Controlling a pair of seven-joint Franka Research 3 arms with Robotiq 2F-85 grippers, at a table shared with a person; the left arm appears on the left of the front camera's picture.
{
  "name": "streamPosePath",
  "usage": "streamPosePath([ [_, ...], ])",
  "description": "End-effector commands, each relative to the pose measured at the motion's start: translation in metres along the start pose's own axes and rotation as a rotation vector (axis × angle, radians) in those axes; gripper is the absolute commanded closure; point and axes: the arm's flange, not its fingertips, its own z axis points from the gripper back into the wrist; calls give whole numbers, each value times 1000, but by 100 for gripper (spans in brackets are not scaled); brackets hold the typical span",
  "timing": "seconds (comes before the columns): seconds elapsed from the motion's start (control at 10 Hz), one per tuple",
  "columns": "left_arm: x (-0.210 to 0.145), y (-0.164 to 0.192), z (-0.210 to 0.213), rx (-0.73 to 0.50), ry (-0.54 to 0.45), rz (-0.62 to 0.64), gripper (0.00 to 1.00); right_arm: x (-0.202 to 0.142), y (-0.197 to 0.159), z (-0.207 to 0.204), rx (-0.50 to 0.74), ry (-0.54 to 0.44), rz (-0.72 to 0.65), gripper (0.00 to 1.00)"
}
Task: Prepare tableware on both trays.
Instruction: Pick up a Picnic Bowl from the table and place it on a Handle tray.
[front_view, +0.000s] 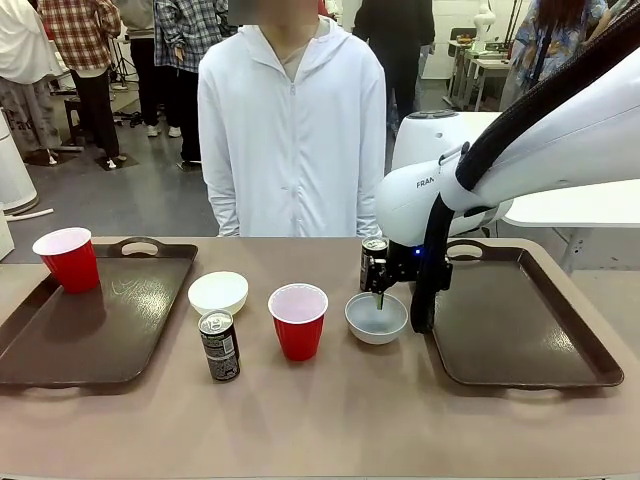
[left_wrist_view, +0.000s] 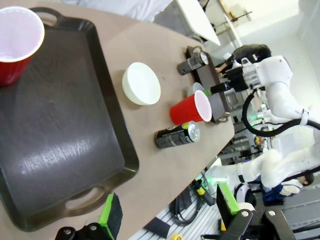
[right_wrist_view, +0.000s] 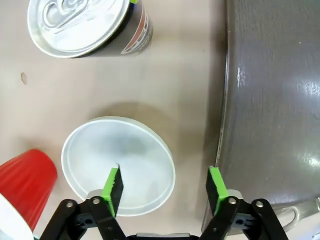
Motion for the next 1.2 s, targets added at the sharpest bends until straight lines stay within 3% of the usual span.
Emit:
streamPosePath([
  [0.0, -1, 0, 1, -11, -7, -3, 0, 8, 2, -10, -23, -25, -27, 35],
  [0.1, -1, 0, 1, -11, -7, -3, 0, 11, 2, -15, -29, -21, -30, 38],
  [0.2, -1, 0, 1, -11, -7, -3, 0, 14, 2, -23, -38, 8, -26, 54],
  [0.3, -1, 0, 1, -11, -7, -3, 0, 15, 2, -28, -44, 27, -26, 56],
  [0.4, -1, 0, 1, -11, -7, -3, 0, 15, 2, -29, -45, 28, -24, 72],
  [0.5, -1, 0, 1, -11, -7, -3, 0, 14, 2, -27, -42, 25, -23, 75],
  [0.6, -1, 0, 1, -11, -7, -3, 0, 14, 3, -28, -41, 22, -23, 91],
  [0.8, -1, 0, 1, -11, -7, -3, 0, 12, 4, -26, -41, 19, -21, 100],
  [1.1, -1, 0, 1, -11, -7, -3, 0, 13, 2, -24, -30, 27, -19, 100],
])
